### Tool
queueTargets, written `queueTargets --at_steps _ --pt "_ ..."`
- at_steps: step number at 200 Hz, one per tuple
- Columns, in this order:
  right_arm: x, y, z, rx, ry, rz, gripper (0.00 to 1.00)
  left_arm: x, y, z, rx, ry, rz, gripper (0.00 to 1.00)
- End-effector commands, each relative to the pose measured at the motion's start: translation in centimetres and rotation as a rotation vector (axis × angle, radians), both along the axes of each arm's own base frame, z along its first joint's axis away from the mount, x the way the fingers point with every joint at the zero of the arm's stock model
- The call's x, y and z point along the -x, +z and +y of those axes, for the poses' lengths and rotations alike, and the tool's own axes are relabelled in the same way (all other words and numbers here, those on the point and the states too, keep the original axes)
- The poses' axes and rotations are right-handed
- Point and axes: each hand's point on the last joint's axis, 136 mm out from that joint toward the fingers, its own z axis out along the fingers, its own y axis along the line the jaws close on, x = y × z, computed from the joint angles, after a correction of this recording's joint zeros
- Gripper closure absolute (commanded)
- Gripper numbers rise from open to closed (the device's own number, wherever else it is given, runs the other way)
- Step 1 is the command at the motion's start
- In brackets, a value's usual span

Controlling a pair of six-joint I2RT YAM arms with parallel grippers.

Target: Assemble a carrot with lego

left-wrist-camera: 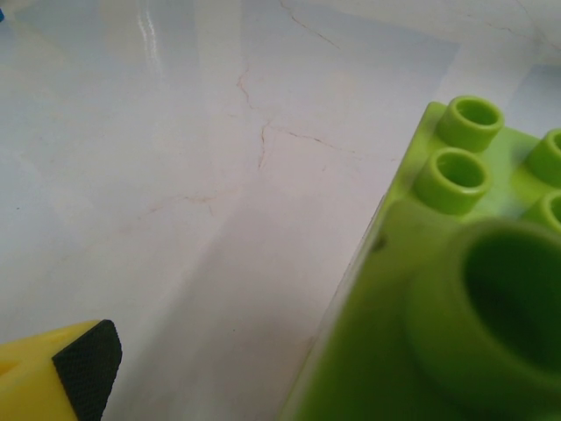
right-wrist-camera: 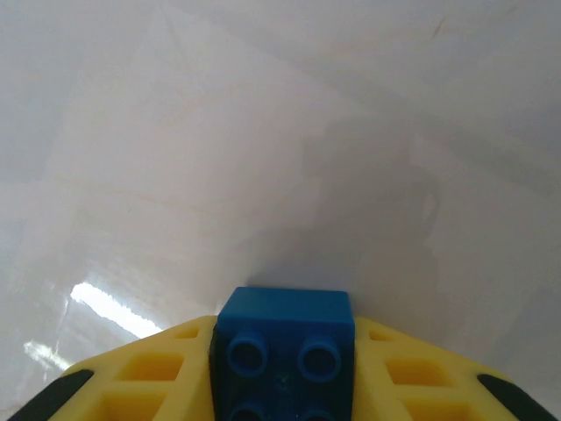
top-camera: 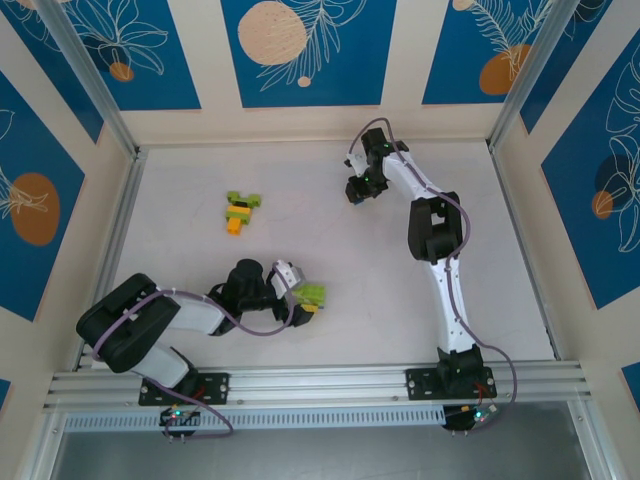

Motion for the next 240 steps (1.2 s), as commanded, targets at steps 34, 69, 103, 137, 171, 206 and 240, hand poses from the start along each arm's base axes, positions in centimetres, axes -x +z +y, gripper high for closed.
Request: queueTargets --at_steps 34,69,103,137,171,206,240 --pt "4.5 5.6 0.8 0.013 -0.071 0.021 0.70 -2.0 1.0 -0.1 0.027 0.008 -0.031 0.00" --pt "8.7 6.3 1.5 0.027 -0.075 0.071 0.69 -2.1 1.3 -0.5 0.050 -0.031 -0.021 0.00" --pt "11.5 5.7 1.5 0.038 -0.068 0.102 0.69 -1.7 1.5 -0.7 0.057 -0.060 -0.016 0.00" --pt "12.6 5.2 1.3 0.048 -0.079 0.127 0.70 -1.2 1.9 -1.0 0.071 -0.095 -0.012 0.00" --pt "13.6 6.3 1.8 0.047 -0.091 0.139 0.70 -0.6 2.3 -1.0 0.085 -0.120 -0.012 0.00" --pt "15.7 7.2 1.9 0.074 -0.089 0.158 0.70 0.1 3.5 -0.9 0.121 -0.143 -0.033 0.01" --pt "17.3 7.1 1.5 0.101 -0.099 0.181 0.70 0.9 4.1 -0.8 0.145 -0.161 -0.039 0.15"
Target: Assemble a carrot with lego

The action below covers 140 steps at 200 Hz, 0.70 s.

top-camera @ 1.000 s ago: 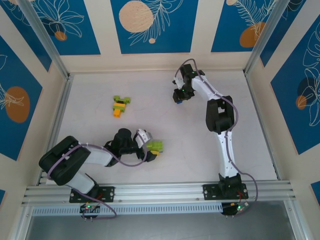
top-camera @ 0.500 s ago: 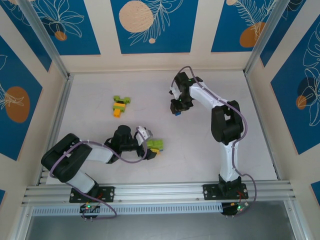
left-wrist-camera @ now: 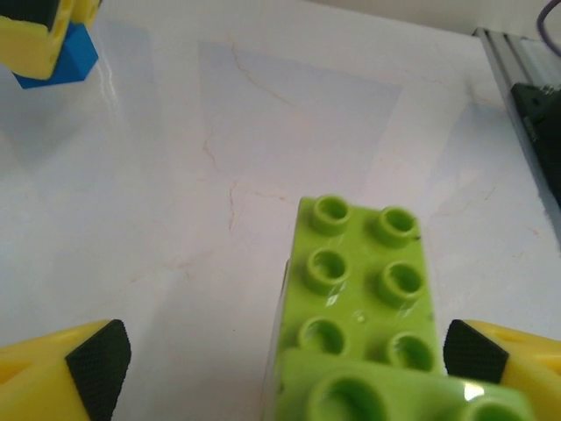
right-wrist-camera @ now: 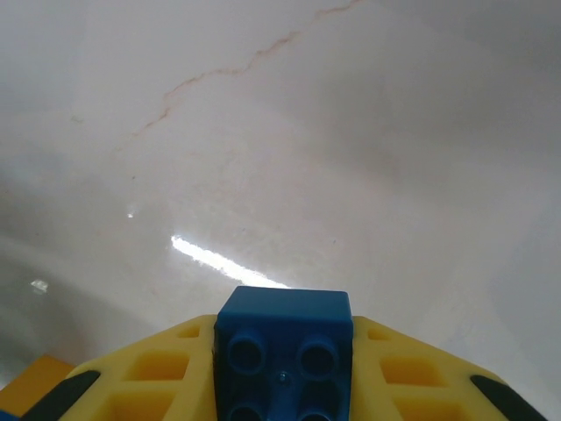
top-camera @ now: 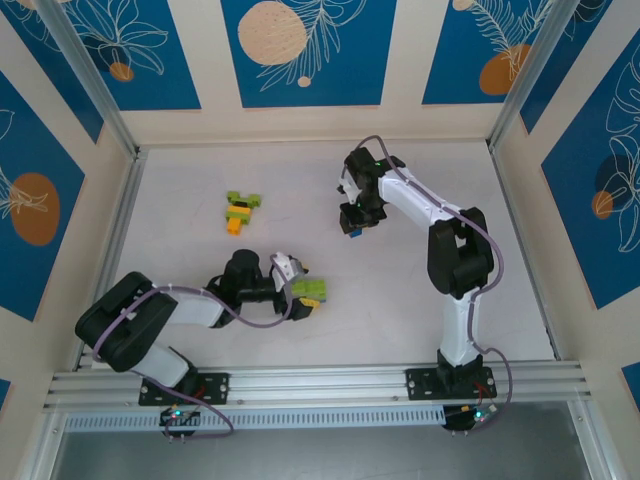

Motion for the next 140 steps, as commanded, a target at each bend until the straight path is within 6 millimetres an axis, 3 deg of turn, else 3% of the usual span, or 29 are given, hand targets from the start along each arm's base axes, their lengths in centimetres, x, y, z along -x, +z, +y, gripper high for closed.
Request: queueTargets --at_steps 1,9,30,43,92,140 --pt "1.9 0.5 -0.6 0.022 -0.026 0.036 0.70 1.0 1.0 0.1 0.043 -0.049 -0.023 0.15" --pt "2.2 0.7 -0.5 0.025 -0.024 0.036 0.70 1.0 1.1 0.1 0.046 -0.051 -0.021 0.20" --pt "2.9 1.3 -0.4 0.040 -0.019 0.035 0.71 1.4 1.3 0.0 0.051 -0.073 -0.017 0.44" --pt "3.4 1.9 -0.3 0.049 -0.015 0.033 0.70 1.4 1.1 -0.1 0.046 -0.082 -0.009 0.52" --pt "7.3 4.2 0.8 0.052 -0.030 0.064 0.70 1.4 1.1 -0.1 0.046 -0.086 -0.018 0.57" --pt "12.9 5.8 3.1 -0.017 -0.117 0.140 0.73 1.6 0.6 -0.3 0.029 -0.107 -0.008 0.66"
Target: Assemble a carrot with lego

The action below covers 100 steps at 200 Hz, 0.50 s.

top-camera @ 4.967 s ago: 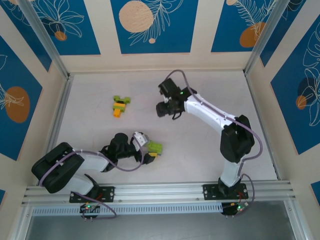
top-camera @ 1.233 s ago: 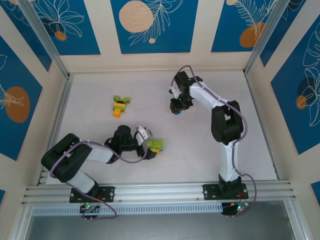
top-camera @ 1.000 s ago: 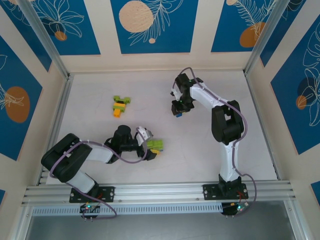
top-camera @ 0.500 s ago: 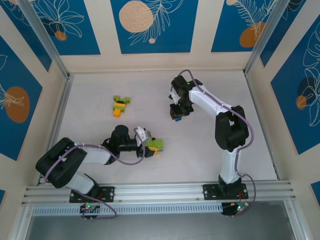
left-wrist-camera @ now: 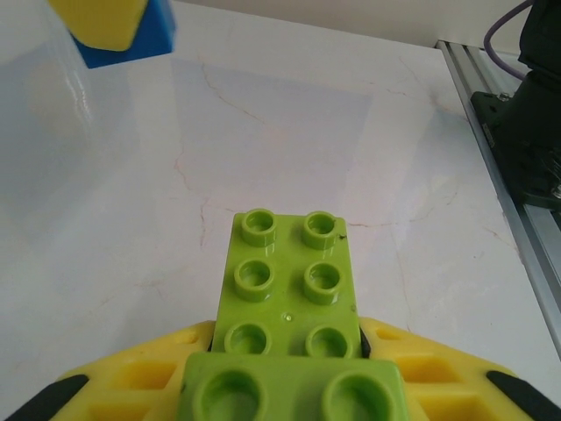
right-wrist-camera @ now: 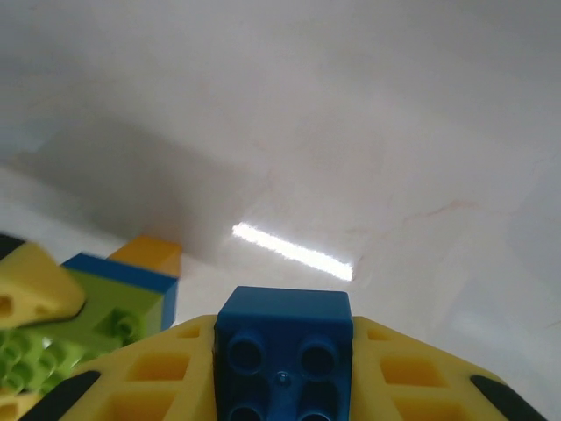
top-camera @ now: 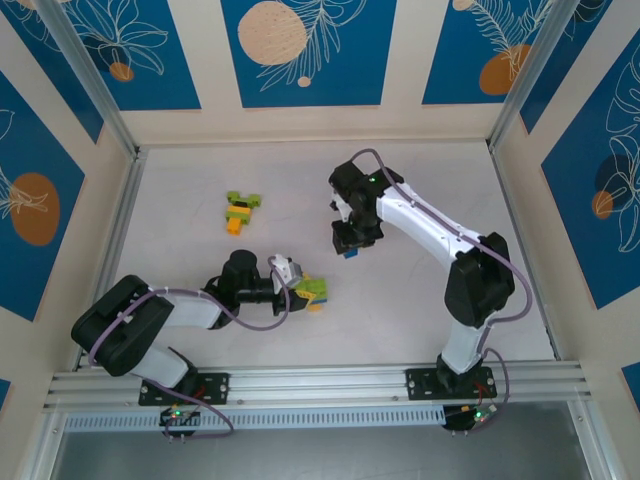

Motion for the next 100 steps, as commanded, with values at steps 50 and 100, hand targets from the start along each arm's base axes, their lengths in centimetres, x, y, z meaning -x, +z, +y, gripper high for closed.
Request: queueTargets --at_steps 50,100 --pt "7.1 1.8 2.2 -0.074 -0.136 0.137 0.72 0.5 -0.6 -0.1 -0.025 -0.035 -0.011 0.71" --pt "7.4 1.1 4.4 -0.091 -0.143 0.155 0.72 0.5 -0.7 0.0 -0.032 -0.027 -0.023 0.74"
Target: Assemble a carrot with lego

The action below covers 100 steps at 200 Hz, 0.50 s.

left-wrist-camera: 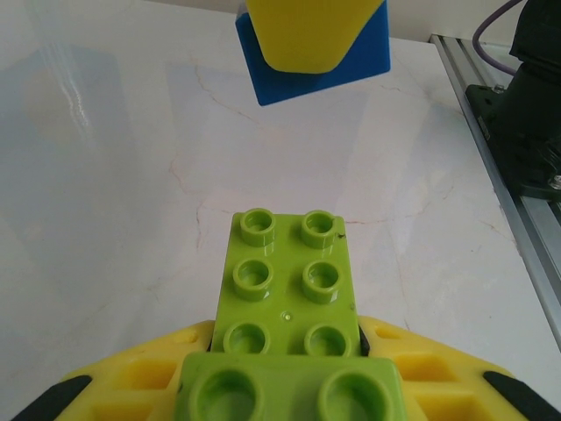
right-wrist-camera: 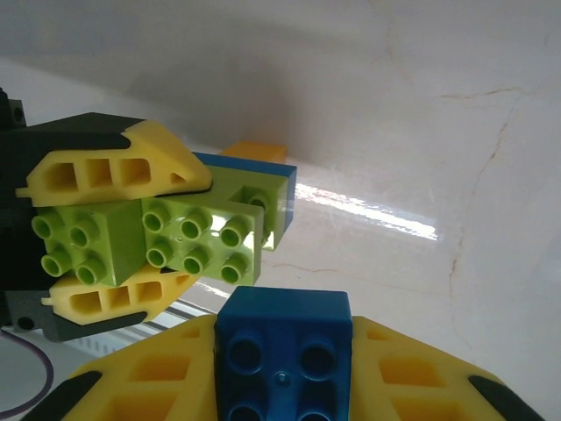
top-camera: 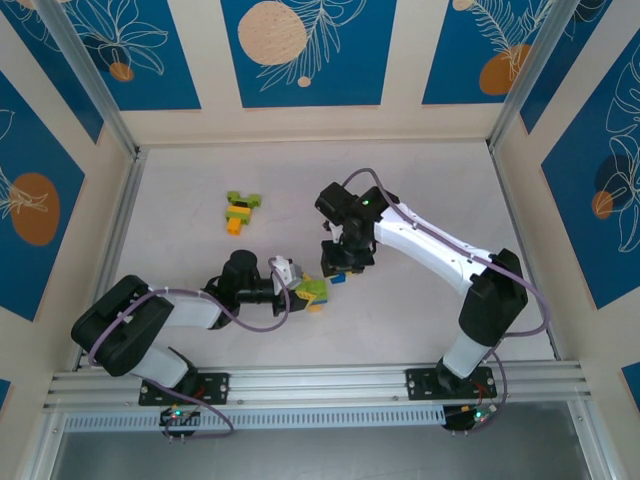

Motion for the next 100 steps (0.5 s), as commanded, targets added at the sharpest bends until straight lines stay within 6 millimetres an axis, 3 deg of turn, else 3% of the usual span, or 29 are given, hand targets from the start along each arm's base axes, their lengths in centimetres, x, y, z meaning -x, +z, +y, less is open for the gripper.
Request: queueTargets --at_steps 1,100 --pt "0.7 -0.3 1.2 -0.020 -0.025 0.044 0.72 0.3 -0.7 0.1 -0.027 -0.010 0.001 0.74" --pt "0.0 -2.4 2.2 0.032 -0.006 -0.005 0.73 0.2 -0.7 0.1 -0.027 -0.004 0.009 0.75"
